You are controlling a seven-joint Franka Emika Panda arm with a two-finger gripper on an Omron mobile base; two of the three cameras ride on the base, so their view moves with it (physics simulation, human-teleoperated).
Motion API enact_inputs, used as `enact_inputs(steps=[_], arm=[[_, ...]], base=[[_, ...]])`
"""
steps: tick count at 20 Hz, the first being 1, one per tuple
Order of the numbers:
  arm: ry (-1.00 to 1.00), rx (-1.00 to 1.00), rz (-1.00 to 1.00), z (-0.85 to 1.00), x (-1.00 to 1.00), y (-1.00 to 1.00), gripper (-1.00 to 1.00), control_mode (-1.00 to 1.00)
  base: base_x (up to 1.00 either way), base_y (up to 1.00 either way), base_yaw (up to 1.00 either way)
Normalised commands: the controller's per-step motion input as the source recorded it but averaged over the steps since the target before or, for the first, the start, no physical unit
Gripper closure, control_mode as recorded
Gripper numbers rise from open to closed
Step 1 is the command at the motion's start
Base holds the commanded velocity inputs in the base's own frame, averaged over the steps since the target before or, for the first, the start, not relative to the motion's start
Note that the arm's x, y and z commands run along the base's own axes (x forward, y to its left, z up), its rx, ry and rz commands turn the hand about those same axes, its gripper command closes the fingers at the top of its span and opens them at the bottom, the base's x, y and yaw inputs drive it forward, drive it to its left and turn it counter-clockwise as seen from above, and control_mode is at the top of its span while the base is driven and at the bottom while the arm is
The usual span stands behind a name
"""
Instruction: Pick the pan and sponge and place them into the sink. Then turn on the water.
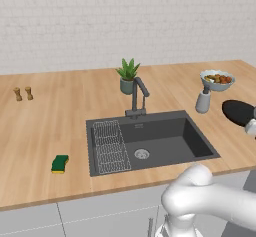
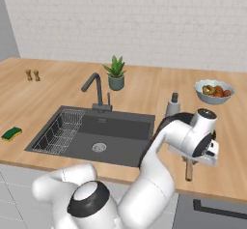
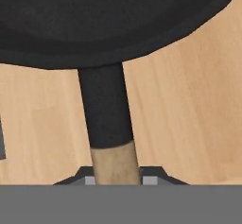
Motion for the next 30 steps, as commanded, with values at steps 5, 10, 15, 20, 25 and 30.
enact_inputs(steps=[5, 10, 15, 20, 25, 30], arm=[[-0.03, -0.11, -0.06, 0.28, -0.19, 1.00, 1.00, -1.00], [-0.03, -0.08, -0.01, 0.11, -0.02, 1.00, 1.00, -1.00], [0.11, -0.14, 0.13, 0.00, 0.07, 0.65, 1.00, -1.00], [0.06, -0.08, 0.33, 0.00, 0.19, 0.08, 1.00, -1.00], [-0.06, 0.00, 0.47, 0.00, 0.16, 0.16, 1.00, -1.00], [0.00, 0.00, 0.57, 0.00, 0.11, 0.16, 1.00, -1.00]], base=[[0.00, 0.00, 0.00], [0.00, 0.00, 0.00], [0.00, 0.00, 0.00], [0.00, 0.00, 0.00], [0.00, 0.00, 0.00], [0.00, 0.00, 0.00]])
